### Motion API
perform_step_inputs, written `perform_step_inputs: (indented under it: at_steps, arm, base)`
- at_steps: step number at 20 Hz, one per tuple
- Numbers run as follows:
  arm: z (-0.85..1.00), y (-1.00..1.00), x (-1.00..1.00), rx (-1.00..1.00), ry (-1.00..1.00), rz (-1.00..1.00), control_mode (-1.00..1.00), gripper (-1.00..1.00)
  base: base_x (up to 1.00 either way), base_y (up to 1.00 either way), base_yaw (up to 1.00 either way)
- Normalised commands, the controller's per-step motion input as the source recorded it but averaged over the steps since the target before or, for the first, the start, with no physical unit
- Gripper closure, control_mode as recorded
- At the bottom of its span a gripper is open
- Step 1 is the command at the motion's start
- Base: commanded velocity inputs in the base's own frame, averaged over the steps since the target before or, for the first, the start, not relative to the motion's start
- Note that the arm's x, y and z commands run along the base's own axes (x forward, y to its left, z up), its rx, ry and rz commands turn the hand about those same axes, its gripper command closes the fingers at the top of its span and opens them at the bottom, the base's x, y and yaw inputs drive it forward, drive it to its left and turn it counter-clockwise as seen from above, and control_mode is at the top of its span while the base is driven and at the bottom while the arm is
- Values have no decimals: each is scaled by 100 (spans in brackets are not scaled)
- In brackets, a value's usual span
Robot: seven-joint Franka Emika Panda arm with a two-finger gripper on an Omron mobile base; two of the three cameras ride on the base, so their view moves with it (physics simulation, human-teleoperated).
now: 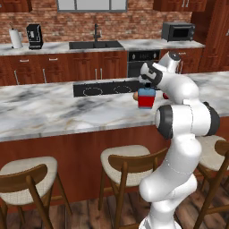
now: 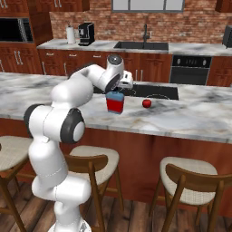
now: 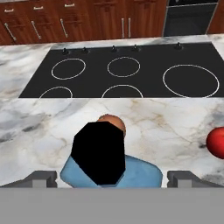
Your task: Place the liquor on the top shelf of the fridge to keep it out of children's reach, and place the onion and apple on lower shelves for easy access.
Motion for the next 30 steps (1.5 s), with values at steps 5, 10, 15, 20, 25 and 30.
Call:
perform_step_inputs:
  at_steps: [5,10,15,20,25,30]
  arm:
    - [-32,0,24,0,0,0,-100,-100]
    - [-28,0,19,0,0,0,-100,-100]
    - [-15,0,10,0,0,0,-100,-100]
    - [-18,0,1,0,-4,0,-100,-100]
    - [-27,0,0,0,-12,2,-100,-100]
    - [-24,3,-1,0,-26,4,-100,-100]
  base:
    - [0,0,0]
    - [0,0,0]
    - [0,0,0]
    - [0,0,0]
    - [0,0,0]
    - [0,0,0]
